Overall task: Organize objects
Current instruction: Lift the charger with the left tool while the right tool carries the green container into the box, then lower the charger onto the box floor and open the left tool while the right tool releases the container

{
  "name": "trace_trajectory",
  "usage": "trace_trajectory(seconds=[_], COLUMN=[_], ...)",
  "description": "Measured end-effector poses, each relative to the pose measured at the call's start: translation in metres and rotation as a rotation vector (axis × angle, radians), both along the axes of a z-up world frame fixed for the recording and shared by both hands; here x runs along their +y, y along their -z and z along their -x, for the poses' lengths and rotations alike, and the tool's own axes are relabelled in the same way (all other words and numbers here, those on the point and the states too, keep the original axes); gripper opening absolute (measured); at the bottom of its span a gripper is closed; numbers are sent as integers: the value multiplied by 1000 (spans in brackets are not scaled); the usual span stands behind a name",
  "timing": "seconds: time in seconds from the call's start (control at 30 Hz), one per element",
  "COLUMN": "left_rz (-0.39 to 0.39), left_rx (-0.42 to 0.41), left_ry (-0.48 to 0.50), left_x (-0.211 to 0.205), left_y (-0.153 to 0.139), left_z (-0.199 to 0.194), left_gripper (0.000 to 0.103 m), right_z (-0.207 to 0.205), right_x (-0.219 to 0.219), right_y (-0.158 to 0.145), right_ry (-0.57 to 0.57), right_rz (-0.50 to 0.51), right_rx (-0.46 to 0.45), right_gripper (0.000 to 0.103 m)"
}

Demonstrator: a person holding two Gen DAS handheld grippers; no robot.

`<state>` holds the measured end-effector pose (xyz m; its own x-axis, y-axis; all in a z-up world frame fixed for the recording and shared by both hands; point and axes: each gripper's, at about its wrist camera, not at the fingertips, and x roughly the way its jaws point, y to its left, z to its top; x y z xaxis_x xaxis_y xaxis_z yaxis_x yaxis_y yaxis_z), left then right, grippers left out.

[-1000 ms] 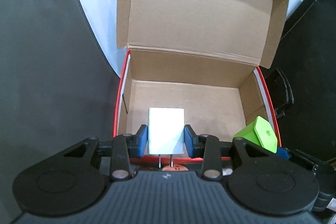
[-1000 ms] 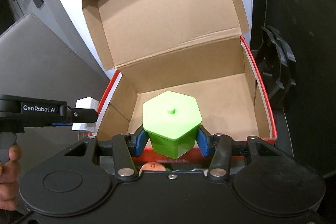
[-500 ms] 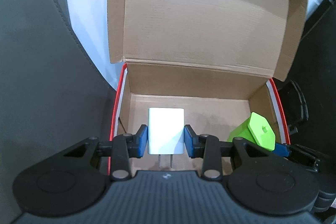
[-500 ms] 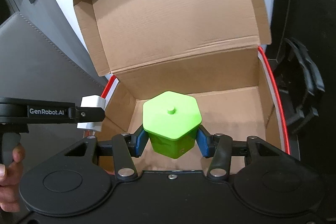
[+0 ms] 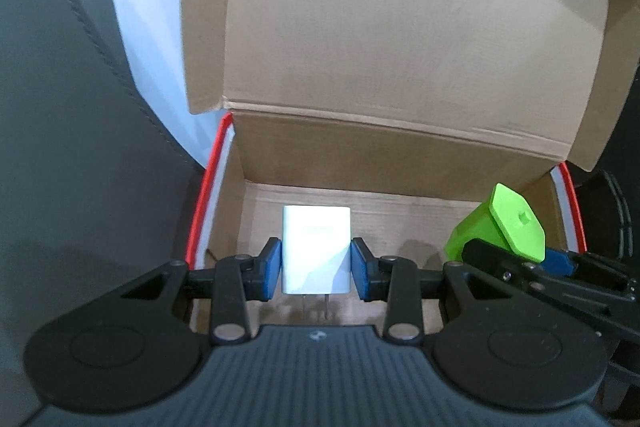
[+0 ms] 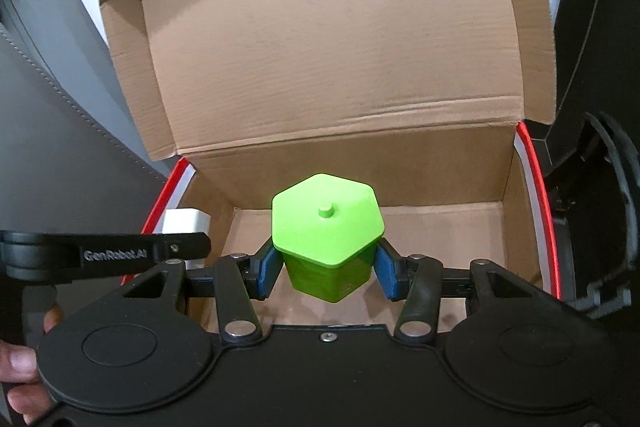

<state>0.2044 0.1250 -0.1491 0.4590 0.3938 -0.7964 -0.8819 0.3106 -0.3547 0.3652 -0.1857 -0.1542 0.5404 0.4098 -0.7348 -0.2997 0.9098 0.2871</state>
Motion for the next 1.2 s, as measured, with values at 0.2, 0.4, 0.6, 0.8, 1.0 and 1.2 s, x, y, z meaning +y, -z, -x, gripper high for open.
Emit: trace_trajectory(seconds=[0.2,0.4,0.6,0.8,1.0,1.2], left_rz=[25,55,80,108,135,101], left_rx=[8,22,31,28,40,39], left_ry=[-11,-34,-38,-54,-50,-54], left_x=[13,27,34,40,57,57], left_y=[14,28,40,50,62,53], left_z=[-14,-22,-32,-41,-42,-37], left_gripper=[36,36,36,36,36,38], right_z=[-18,-33,-46,-54,-57,-62], right_x=[2,10,9,8,11,16], right_y=[13,27,38,49,58,62], right_ry=[-4,-13,-6,7,3,11], right_rz=[10,24,35,46,61,59], right_rx=[19,39,64,91,114,130], right_gripper=[48,48,48,48,48,48])
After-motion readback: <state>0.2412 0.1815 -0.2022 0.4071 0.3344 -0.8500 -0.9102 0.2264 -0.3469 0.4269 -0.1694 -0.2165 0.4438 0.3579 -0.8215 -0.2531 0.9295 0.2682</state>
